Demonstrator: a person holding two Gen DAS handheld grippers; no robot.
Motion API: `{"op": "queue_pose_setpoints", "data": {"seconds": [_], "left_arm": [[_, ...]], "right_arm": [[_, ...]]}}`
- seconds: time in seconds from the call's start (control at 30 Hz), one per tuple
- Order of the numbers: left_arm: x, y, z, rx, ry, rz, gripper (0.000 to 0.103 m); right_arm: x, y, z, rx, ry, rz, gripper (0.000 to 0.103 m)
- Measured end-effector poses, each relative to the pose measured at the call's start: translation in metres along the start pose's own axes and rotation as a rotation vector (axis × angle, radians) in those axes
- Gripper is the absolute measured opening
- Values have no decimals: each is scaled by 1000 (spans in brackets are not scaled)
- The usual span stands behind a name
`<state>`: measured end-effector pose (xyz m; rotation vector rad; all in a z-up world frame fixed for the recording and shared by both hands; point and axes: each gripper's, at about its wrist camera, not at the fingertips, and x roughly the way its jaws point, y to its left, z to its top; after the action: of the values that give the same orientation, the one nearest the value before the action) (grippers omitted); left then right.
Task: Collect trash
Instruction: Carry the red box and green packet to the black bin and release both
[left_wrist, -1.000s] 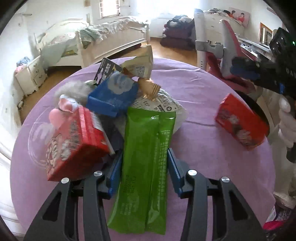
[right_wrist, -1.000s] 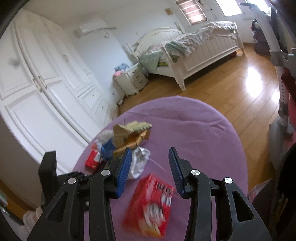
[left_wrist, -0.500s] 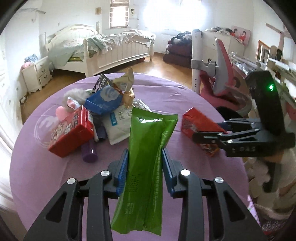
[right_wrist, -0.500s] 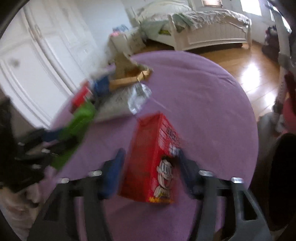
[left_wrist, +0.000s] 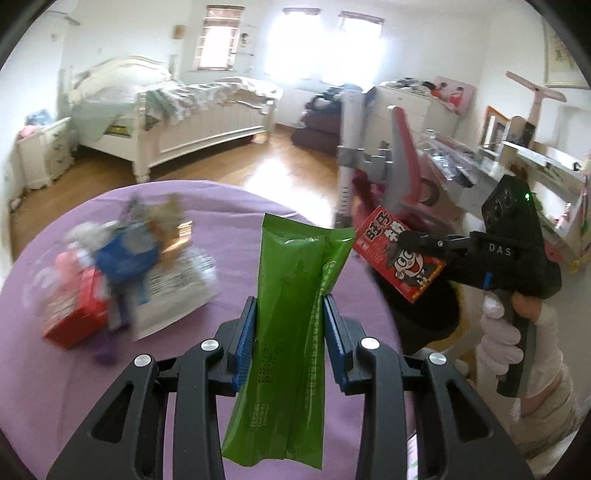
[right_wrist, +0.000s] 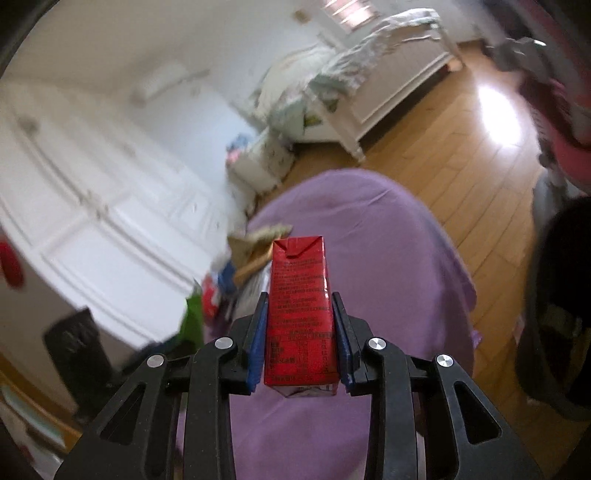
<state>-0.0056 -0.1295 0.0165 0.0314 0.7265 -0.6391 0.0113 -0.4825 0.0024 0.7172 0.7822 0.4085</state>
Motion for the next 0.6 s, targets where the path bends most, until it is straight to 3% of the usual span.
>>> {"op": "queue_pose_setpoints", "data": {"seconds": [0.33, 0.6], "left_arm": [[104, -99, 56, 82, 60, -275, 35], [190, -161, 62, 67, 173, -416, 35]], "right_arm": [[-98, -92, 15, 171, -216, -165, 32], [-123, -162, 5, 306, -274, -294, 32]]}}
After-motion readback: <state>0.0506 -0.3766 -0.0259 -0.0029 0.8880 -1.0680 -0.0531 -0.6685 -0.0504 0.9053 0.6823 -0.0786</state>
